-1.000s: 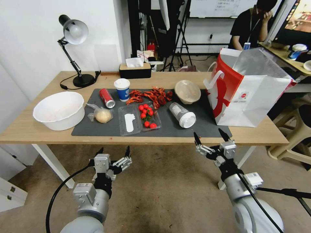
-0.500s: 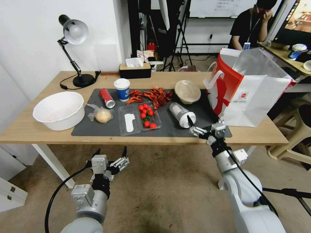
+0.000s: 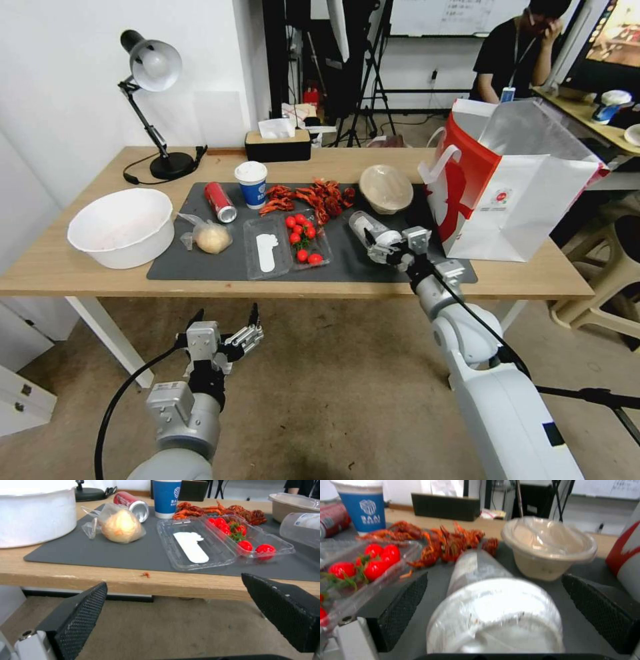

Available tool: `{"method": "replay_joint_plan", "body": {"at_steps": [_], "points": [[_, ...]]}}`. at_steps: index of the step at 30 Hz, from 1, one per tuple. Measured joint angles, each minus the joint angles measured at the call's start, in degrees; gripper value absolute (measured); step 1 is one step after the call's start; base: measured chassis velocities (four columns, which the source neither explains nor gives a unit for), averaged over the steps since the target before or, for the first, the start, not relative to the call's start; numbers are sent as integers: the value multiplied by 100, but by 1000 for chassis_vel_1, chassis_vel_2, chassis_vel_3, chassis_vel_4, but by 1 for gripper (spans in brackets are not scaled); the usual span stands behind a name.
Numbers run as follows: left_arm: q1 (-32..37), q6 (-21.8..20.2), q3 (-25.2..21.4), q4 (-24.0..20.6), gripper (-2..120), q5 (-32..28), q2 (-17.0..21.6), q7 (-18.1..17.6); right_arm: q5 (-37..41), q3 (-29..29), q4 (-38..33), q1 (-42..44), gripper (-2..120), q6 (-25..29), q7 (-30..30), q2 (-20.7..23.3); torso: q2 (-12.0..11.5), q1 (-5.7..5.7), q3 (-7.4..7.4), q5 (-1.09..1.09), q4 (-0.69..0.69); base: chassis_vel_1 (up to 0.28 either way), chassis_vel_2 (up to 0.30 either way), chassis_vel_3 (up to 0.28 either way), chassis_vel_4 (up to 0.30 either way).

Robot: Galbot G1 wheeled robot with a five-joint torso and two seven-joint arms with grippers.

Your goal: Pick up the trash from the table and place it into the takeout bag.

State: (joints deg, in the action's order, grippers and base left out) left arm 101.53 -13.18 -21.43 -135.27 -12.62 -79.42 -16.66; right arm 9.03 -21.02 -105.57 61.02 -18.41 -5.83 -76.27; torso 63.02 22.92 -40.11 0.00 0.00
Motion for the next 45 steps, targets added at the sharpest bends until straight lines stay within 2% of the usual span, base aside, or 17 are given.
{"method": "replay_joint_plan", "body": {"at_steps": [5, 19, 25, 35, 38, 40, 42, 44, 45], "points": [[0, 16, -4, 21, 100, -5, -1, -2, -21, -11, 3, 5, 100, -410, 0, -36, 0, 0, 0, 0, 0, 0, 0, 0, 0], [-8, 57, 31, 55, 100, -24, 6, -70, -60, -108, 223, 22, 100, -447, -321, -93, 0, 0, 0, 0, 0, 0, 0, 0, 0], [-6, 80, 47, 56, 100, -2, -4, -101, 15, -174, 208, 75, 85, -402, -459, -45, 0, -1, 0, 0, 0, 0, 0, 0, 0], [2, 140, 57, 78, 100, 9, -5, -122, 162, -240, -93, 246, 68, -212, -476, 90, 0, 0, 0, 1, 0, 0, 0, 0, 0], [27, 166, 58, 54, 100, 35, -5, -128, 457, -392, -784, 323, 67, -35, -480, 513, 1, 0, 0, 1, 0, 0, 0, 0, 0], [30, 172, 58, 52, 100, 41, -5, -129, 543, -422, -887, 322, 67, -30, -454, 599, 2, -1, 0, 0, 0, 0, 0, 0, 0], [41, 193, 58, 50, 100, 68, -9, -133, 940, -562, -1252, 249, 67, -32, -286, 977, 2, -1, 0, 1, 0, 0, 0, 0, 0], [43, 197, 60, 50, 100, 75, -13, -134, 1046, -606, -1332, 217, 67, -33, -219, 1072, 2, -1, 0, 1, 0, 0, 0, 0, 0], [51, 216, 68, 50, 100, 95, -21, -135, 1470, -738, -1542, 95, 67, -71, 79, 1371, 2, -1, 0, 2, 0, 0, 0, 0, 0]]}}
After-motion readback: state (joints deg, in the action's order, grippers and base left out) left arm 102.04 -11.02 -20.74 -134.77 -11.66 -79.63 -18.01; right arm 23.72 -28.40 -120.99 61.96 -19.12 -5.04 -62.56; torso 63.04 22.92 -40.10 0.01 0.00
